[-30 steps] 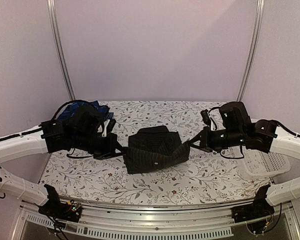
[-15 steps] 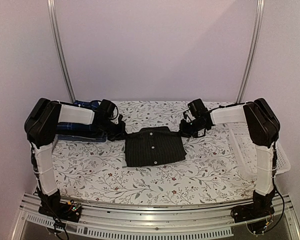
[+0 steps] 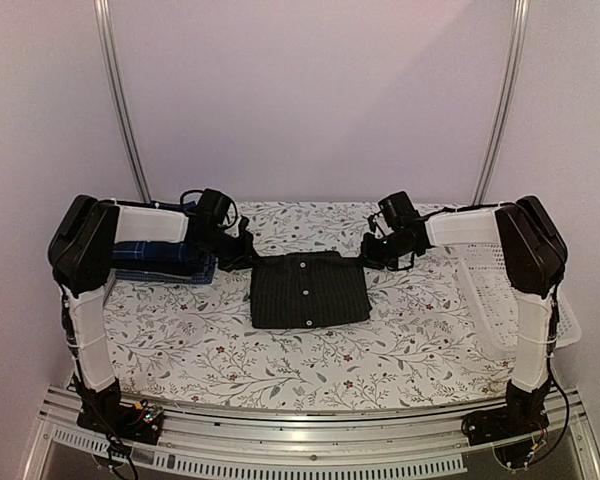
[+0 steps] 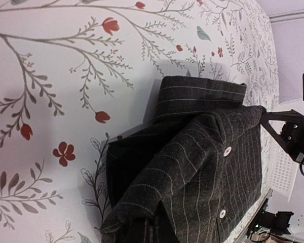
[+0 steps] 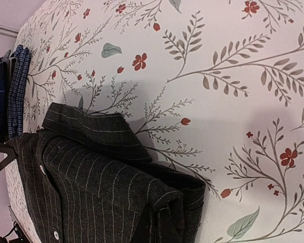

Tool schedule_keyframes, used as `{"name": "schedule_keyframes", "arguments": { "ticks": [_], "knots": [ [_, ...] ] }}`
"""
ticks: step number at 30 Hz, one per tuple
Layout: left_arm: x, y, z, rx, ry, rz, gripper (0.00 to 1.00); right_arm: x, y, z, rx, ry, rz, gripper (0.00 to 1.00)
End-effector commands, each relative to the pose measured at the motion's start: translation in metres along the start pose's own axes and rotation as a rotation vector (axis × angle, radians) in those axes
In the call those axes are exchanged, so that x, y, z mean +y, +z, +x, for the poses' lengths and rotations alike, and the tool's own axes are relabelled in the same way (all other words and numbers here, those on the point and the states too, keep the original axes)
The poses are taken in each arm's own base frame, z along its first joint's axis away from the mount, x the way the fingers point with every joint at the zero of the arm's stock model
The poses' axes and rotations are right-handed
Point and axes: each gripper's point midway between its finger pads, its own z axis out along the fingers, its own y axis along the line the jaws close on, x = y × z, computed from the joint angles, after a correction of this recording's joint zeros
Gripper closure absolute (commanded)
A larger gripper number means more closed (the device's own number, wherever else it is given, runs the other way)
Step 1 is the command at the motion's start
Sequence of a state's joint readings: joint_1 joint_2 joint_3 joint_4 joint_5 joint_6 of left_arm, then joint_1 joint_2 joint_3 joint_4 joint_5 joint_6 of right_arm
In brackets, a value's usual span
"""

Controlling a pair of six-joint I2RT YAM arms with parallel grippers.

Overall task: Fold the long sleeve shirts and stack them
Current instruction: Fold the 2/3-rectangle-folded shirt at the center of the board, then smooth out the square-folded shirt at the center of the board.

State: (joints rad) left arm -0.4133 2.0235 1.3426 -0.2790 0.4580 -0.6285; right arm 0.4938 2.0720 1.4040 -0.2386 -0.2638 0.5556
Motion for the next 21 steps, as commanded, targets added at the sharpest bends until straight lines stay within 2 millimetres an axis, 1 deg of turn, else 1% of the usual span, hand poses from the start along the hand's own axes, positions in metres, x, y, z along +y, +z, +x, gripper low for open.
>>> {"name": "schedule_keyframes", "arguments": {
  "ticks": [1,2,3,4,5,6,8,9,10,11,14,16,18,20,21],
  "knots": [
    [-0.002,-0.016,-0.027,-0.071,0.007,-0.012,0.88,0.009,-0.023,-0.029,-0.080,-0.028,-0.021,0.97],
    [0.000,-0.018,-0.030,-0.079,0.007,-0.022,0.82,0.010,-0.024,-0.030,-0.082,-0.037,-0.022,0.94],
    [0.000,-0.021,-0.033,-0.088,0.012,-0.024,0.74,0.011,-0.027,-0.032,-0.091,-0.045,-0.021,0.89],
    [-0.001,-0.024,-0.037,-0.098,0.019,-0.023,0.64,0.012,-0.030,-0.033,-0.095,-0.053,-0.020,0.84],
    [-0.003,-0.028,-0.041,-0.106,0.028,-0.027,0.58,0.013,-0.033,-0.033,-0.093,-0.059,-0.018,0.76],
    [-0.004,-0.032,-0.044,-0.115,0.040,-0.035,0.55,0.015,-0.038,-0.034,-0.099,-0.069,-0.014,0.69],
    [-0.007,-0.041,-0.047,-0.130,0.054,-0.053,0.52,0.018,-0.047,-0.032,-0.109,-0.086,-0.002,0.63],
    [-0.010,-0.046,-0.046,-0.135,0.058,-0.050,0.52,0.021,-0.051,-0.028,-0.110,-0.098,0.000,0.62],
    [-0.013,-0.050,-0.043,-0.143,0.064,-0.049,0.52,0.028,-0.060,-0.025,-0.119,-0.112,-0.008,0.61],
    [-0.016,-0.054,-0.038,-0.147,0.073,-0.051,0.53,0.034,-0.064,-0.019,-0.119,-0.124,-0.015,0.61],
    [-0.031,-0.057,-0.012,-0.131,0.104,-0.035,0.60,0.060,-0.080,0.000,-0.119,-0.161,-0.061,0.62],
    [-0.038,-0.053,0.006,-0.113,0.110,-0.008,0.67,0.070,-0.084,0.010,-0.116,-0.170,-0.091,0.65],
    [-0.046,-0.047,0.020,-0.089,0.106,0.036,0.75,0.077,-0.082,0.010,-0.108,-0.170,-0.119,0.70],
    [-0.051,-0.039,0.028,-0.069,0.103,0.059,0.81,0.083,-0.076,0.008,-0.097,-0.174,-0.144,0.74],
    [-0.053,-0.034,0.029,-0.058,0.106,0.065,0.83,0.084,-0.067,0.008,-0.081,-0.173,-0.155,0.75]
  ]
}}
